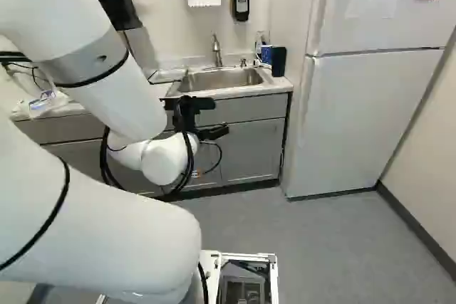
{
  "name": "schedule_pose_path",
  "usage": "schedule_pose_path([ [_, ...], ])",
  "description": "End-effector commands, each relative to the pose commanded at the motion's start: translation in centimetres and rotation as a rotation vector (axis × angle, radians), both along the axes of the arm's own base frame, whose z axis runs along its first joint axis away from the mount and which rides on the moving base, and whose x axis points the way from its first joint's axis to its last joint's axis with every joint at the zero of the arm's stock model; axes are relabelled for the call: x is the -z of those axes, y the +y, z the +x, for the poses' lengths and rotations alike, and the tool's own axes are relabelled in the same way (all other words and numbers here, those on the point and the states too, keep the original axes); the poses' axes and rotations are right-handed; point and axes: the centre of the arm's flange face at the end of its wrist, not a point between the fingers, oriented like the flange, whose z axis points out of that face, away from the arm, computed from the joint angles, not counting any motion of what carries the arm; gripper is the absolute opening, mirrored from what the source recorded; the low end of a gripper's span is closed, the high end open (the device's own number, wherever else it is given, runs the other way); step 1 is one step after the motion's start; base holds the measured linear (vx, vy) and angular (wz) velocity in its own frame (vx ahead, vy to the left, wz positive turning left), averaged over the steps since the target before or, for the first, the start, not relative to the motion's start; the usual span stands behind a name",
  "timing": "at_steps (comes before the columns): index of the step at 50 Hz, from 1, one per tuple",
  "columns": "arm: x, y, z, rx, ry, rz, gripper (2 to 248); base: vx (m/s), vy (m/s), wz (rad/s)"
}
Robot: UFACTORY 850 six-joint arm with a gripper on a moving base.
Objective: Rinse the cup and place it in the tray
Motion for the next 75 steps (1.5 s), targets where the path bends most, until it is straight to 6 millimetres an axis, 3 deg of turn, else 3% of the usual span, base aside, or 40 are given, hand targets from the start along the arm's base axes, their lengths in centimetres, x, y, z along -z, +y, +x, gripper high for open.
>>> schedule_pose_path([
  [35, -0.3, 0.0, 0.4, 0.000, -0.008, 0.000, 247, 0.000, 0.000, 0.000],
  [75, -4.4, 0.6, 5.3, -0.020, -0.095, 0.001, 247, 0.000, 0.000, 0.000],
])
